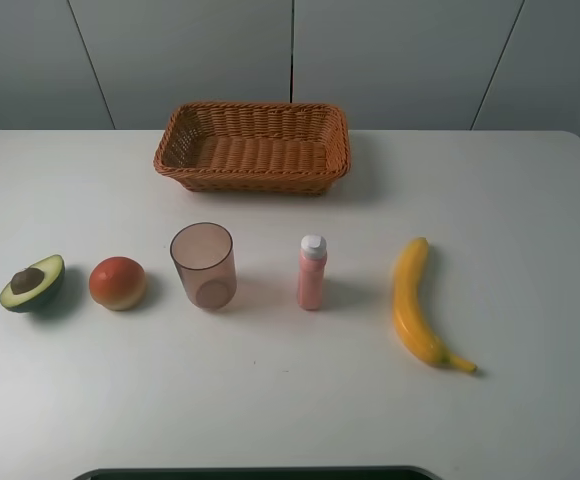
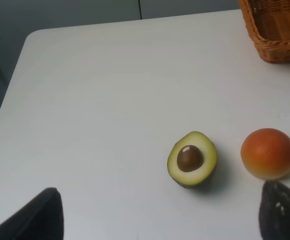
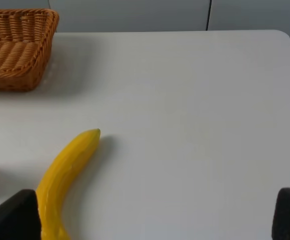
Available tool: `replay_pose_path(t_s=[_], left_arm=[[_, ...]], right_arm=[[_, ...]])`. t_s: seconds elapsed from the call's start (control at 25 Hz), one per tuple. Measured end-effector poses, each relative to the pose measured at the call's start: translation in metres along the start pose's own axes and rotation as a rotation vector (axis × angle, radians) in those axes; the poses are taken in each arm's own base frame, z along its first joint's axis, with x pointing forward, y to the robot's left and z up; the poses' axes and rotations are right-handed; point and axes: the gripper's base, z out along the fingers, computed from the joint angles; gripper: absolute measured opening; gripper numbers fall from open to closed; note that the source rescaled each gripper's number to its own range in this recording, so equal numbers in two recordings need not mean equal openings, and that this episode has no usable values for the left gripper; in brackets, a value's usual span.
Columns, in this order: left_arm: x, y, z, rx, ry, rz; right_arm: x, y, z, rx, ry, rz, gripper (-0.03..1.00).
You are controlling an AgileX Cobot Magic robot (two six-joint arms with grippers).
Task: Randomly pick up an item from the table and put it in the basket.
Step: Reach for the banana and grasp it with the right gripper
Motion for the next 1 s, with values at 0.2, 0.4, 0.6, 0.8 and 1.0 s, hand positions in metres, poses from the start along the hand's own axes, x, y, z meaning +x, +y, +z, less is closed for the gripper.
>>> replay_pose_path(t_s=[0.2,0.4,0.6,0.8,1.0], left_arm=[[0.0000,0.0000,0.0000,0.000,0.000,0.000],[0.0000,0.0000,0.0000,0.000,0.000,0.000],[0.0000,0.0000,0.0000,0.000,0.000,0.000],[0.0000,0.0000,0.0000,0.000,0.000,0.000],[0.0000,0.0000,0.0000,0.000,0.000,0.000]], right_arm=[[0.0000,0.0000,0.0000,0.000,0.000,0.000,1.00],[0.0000,0.0000,0.0000,0.000,0.000,0.000,1.00],[0.0000,0.0000,0.0000,0.000,0.000,0.000,1.00],[0.0000,0.0000,0.0000,0.000,0.000,0.000,1.00],[0.0000,0.0000,0.0000,0.000,0.000,0.000,1.00]])
